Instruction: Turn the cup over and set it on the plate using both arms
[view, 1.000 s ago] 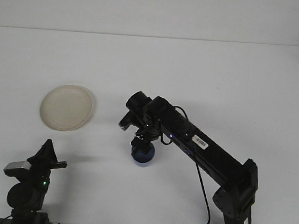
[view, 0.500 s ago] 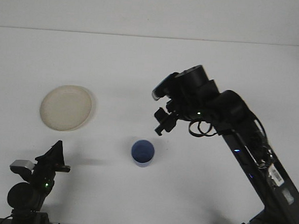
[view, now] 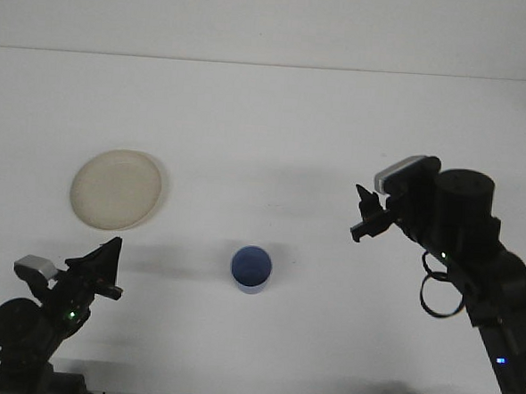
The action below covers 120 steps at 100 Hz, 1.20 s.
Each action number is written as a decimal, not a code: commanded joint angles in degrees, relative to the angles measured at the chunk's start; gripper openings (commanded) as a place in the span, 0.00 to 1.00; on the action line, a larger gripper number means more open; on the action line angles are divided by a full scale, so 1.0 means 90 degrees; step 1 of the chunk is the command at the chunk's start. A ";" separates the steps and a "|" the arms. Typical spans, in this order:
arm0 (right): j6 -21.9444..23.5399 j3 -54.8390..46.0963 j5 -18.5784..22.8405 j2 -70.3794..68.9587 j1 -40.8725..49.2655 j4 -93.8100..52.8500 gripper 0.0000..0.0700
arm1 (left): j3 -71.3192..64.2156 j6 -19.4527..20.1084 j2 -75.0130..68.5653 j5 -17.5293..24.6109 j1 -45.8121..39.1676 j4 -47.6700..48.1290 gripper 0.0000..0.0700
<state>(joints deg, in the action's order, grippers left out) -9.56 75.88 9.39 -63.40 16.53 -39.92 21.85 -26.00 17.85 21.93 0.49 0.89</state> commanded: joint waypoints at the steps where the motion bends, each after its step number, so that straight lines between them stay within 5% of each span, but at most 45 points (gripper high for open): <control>1: 0.0092 -0.0801 0.0032 0.0469 -0.0129 0.0709 0.49 | 0.0476 0.0517 0.0663 0.0418 0.0002 -0.0041 0.02; 25: 0.0138 -0.3155 0.0017 0.2072 -0.0597 0.2212 0.49 | 0.2261 0.1535 0.3152 0.1387 0.0393 0.1044 0.06; 40: 0.0265 -0.4146 -0.0068 0.2739 -0.0792 0.2501 0.49 | 0.3201 0.2084 0.4371 0.1571 0.0923 0.1872 0.55; 47: 0.0262 -0.4481 -0.0070 0.2939 -0.0874 0.2584 0.49 | 0.3602 0.2334 0.4833 0.1571 0.1200 0.2249 0.66; 71: 0.0372 -0.4826 -0.0066 0.3128 -0.0971 0.2783 0.49 | 0.5078 0.2980 0.6220 0.1494 0.2067 0.3755 0.66; 86: 0.0372 -0.4826 -0.0063 0.3123 -0.0971 0.2900 0.49 | 0.5952 0.3344 0.7014 0.0976 0.2555 0.4702 0.66; 120: 0.0374 -0.4826 -0.0044 0.3123 -0.0969 0.2963 0.49 | 0.6577 0.3483 0.8114 0.0498 0.3432 0.5263 0.66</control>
<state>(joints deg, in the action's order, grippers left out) -7.03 32.01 8.88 -35.09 7.77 -13.87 79.88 4.19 89.06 26.87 30.17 48.12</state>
